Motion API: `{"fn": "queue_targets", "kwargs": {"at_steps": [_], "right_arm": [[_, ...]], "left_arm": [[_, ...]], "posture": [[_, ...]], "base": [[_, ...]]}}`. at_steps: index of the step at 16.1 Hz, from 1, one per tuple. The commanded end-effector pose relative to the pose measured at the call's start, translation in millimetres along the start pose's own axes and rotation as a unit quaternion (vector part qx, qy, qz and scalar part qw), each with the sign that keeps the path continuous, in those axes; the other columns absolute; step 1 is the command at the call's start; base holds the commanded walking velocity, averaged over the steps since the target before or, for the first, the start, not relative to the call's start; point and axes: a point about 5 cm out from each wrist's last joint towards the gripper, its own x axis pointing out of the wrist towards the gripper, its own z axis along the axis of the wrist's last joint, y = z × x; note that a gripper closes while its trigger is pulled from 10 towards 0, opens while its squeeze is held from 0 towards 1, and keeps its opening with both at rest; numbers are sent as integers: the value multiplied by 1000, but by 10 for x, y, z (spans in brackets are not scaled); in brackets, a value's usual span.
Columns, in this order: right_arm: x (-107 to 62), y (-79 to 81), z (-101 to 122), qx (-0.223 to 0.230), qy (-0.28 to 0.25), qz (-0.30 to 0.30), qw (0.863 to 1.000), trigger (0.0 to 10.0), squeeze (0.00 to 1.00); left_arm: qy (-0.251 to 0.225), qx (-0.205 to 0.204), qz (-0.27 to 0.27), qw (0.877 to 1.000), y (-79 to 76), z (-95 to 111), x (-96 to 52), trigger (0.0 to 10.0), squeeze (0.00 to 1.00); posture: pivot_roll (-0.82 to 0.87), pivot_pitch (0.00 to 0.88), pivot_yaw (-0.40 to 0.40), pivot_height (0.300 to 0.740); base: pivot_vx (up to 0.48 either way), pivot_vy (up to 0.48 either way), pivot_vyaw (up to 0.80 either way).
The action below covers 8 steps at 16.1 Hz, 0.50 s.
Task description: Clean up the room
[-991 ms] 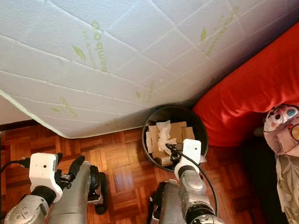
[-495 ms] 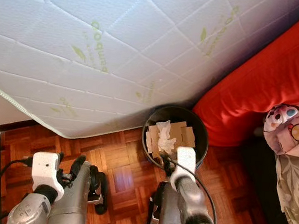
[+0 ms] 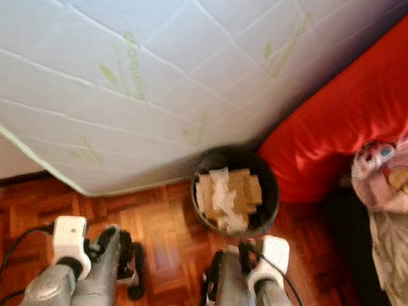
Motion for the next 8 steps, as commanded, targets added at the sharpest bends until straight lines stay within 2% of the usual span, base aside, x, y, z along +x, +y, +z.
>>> {"fn": "queue_targets", "kwargs": {"at_steps": [1, 2, 4, 5, 8], "right_arm": [[-104, -146, -171, 18, 22, -32, 999, 10000, 0], [-117, -157, -213, 17, 36, -35, 999, 10000, 0], [-123, -159, -244, 12, 49, -36, 998, 10000, 0], [-147, -185, -298, 9, 65, -44, 997, 10000, 0], [-185, -214, -379, 12, 85, -56, 995, 10000, 0]], "left_arm": [[63, -4, 10, 998, 35, -335, -90, 10000, 0], [94, -3, 12, 995, 38, -477, -103, 10000, 0], [121, -2, 12, 993, 38, -592, -128, 10000, 0], [149, -1, 14, 989, 39, -711, -168, 10000, 0], [175, 1, 15, 985, 27, -813, -200, 10000, 0]], "posture": [[46, 207, -103, 648], [41, 170, -104, 658], [35, 151, -103, 668], [38, 125, -100, 678], [43, 104, -95, 713]], "base": [[0, 0, 0], [0, 0, 0], [0, 0, 0], [0, 0, 0], [0, 0, 0]]}}
